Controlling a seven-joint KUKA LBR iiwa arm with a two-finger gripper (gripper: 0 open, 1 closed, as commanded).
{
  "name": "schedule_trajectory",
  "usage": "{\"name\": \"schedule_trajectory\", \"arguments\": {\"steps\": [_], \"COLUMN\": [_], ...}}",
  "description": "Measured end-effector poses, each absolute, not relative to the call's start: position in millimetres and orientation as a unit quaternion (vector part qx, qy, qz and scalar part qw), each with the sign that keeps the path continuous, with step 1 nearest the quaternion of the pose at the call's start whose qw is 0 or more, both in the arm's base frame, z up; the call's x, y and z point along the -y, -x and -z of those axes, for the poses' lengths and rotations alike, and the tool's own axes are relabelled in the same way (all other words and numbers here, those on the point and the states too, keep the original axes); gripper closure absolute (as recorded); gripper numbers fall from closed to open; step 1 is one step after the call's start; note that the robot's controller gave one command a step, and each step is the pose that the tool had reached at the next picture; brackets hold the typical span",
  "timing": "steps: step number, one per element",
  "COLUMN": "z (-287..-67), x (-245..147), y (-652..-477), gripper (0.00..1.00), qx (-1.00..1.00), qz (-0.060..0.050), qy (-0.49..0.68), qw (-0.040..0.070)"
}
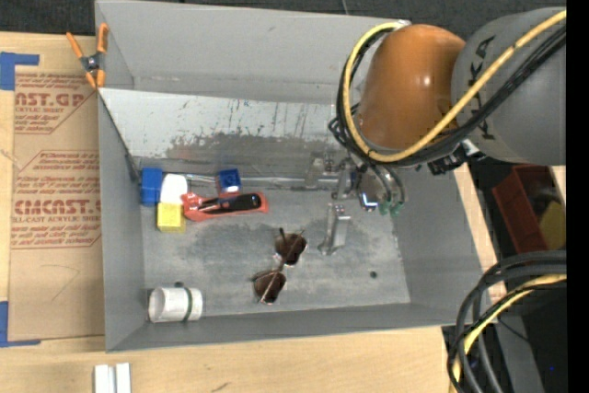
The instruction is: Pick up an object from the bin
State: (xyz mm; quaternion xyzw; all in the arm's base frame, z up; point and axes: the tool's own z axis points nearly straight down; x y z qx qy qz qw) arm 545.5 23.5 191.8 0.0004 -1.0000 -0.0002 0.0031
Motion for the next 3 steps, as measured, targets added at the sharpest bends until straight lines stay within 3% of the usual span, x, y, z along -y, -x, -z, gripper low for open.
{"name": "schedule_trajectory", "arguments": {"steps": [1, 2, 3], "z": [-196.2, -163.1, -135.8], "x": [-23.5, -35.6, -53.2], "y": [-547.1, -537.9, -500.7], "gripper": [0.0, 0.0, 0.0], "qx": [1.0, 0.997, 0.983], "qz": [0.0, 0.0, 0.001], "qy": [0.0, -0.08, -0.184], "qw": [-0.001, -0.005, 0.002]}}
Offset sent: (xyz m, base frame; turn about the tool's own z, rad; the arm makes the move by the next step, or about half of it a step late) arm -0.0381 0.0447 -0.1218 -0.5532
